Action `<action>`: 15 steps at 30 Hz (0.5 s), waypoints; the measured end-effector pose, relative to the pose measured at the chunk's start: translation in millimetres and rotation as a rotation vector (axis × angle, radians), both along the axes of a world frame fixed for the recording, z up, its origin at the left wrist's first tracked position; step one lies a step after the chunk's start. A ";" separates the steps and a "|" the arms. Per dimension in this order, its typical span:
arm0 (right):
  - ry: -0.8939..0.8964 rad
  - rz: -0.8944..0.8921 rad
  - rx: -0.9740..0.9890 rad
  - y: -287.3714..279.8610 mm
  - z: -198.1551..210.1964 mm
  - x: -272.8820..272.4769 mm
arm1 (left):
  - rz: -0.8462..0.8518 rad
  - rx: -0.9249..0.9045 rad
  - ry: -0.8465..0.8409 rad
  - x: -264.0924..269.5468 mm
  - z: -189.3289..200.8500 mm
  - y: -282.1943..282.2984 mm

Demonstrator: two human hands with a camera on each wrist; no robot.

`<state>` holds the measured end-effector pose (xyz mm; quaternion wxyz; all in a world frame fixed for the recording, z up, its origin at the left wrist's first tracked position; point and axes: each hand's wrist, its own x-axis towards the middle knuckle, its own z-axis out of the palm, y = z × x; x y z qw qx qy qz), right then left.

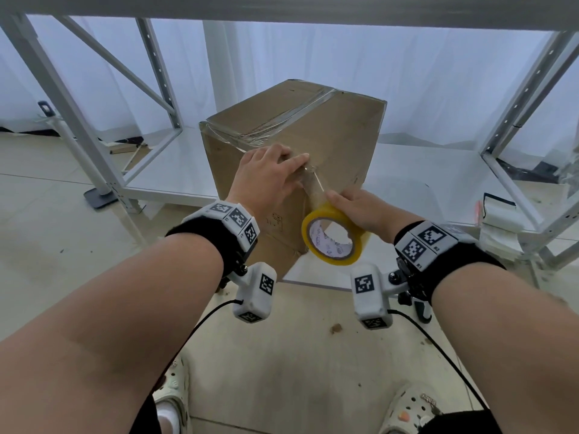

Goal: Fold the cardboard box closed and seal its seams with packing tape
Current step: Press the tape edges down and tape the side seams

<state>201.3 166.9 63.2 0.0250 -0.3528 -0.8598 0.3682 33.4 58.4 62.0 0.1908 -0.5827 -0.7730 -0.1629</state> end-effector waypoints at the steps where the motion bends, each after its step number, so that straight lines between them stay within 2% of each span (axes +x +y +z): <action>1: -0.004 -0.010 -0.009 1.3 -2.0 -2.1 | -0.011 0.006 -0.005 0.5 -0.4 -0.3; 3: 0.058 -0.075 0.015 6.5 -5.2 -4.6 | -0.041 0.019 0.001 2.0 -1.8 0.9; 6: 0.246 -0.160 0.185 19.2 -2.6 -6.8 | -0.079 0.036 0.009 3.1 -5.2 6.0; 8: 0.278 -0.083 0.320 25.7 3.5 -10.1 | -0.087 0.048 -0.005 4.5 -7.0 9.0; 10: 0.232 0.003 0.415 29.9 10.2 -16.5 | -0.095 0.074 -0.009 5.0 -9.7 11.4; 15: 0.202 0.162 0.521 39.9 11.9 -32.9 | -0.129 0.150 0.047 -1.9 -19.5 13.2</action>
